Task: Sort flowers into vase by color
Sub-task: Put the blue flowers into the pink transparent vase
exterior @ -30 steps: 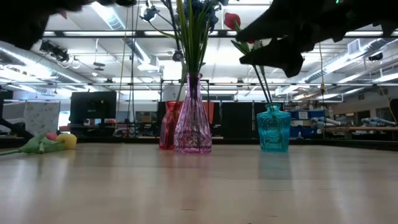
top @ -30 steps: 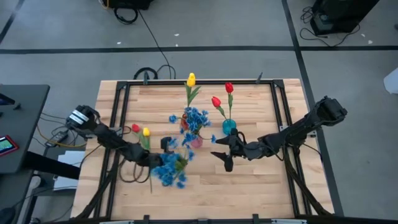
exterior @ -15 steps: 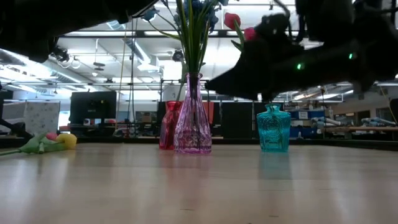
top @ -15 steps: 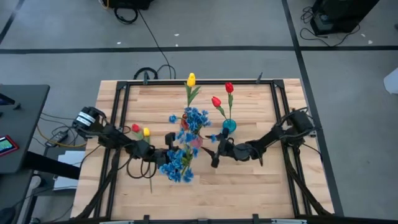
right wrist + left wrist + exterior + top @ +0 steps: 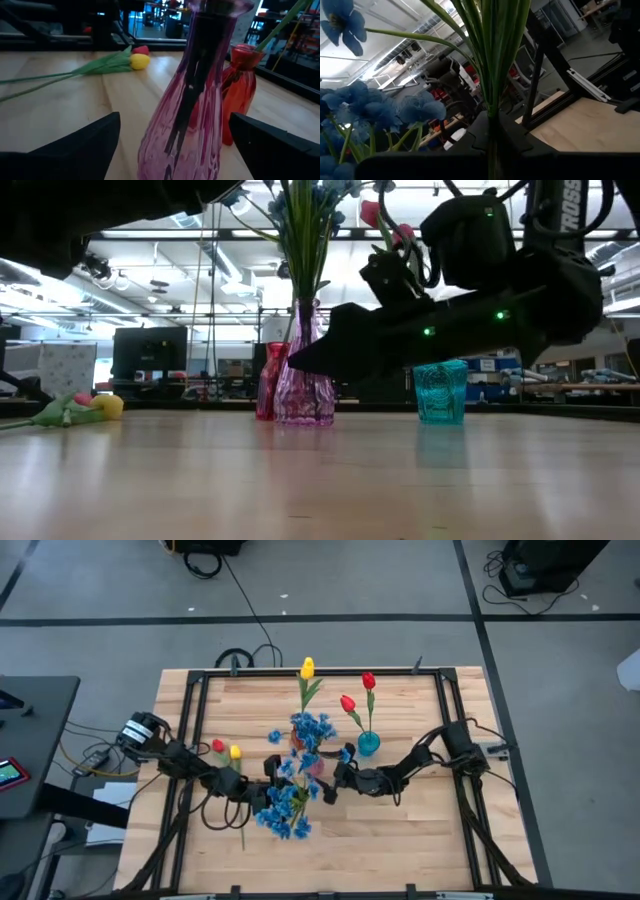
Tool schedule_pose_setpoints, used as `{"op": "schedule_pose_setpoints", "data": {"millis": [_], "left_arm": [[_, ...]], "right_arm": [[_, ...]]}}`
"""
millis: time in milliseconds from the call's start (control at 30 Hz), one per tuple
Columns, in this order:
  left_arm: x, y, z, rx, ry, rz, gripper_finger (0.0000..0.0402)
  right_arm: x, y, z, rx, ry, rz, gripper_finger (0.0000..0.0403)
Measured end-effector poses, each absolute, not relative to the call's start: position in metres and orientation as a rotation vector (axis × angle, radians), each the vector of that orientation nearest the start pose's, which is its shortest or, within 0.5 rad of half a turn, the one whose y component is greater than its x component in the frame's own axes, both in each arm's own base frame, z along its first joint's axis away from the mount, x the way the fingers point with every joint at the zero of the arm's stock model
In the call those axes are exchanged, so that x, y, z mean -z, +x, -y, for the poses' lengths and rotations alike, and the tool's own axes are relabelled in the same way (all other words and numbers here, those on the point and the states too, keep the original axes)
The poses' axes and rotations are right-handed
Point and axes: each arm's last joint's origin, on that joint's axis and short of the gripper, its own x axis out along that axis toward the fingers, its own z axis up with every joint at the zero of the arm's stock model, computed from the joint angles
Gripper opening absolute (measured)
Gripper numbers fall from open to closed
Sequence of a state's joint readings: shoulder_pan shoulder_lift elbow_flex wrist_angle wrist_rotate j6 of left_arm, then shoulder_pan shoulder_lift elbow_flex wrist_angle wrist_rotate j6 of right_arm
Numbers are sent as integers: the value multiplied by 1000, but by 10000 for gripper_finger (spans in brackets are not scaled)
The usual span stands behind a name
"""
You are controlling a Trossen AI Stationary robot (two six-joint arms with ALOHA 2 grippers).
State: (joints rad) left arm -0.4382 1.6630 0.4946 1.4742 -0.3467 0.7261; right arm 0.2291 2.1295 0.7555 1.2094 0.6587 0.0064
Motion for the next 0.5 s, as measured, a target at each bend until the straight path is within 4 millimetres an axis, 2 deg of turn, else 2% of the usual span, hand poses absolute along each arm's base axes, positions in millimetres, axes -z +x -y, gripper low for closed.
{"op": "schedule_pose_setpoints", "data": {"millis": [300, 500], "left_arm": [[-193, 260, 117, -70, 594, 274, 22], [-194, 258, 119, -121, 581, 250, 22]], "right_arm": [[-77, 365, -58, 451, -21, -167, 342], [-76, 367, -60, 434, -2, -170, 285]]}}
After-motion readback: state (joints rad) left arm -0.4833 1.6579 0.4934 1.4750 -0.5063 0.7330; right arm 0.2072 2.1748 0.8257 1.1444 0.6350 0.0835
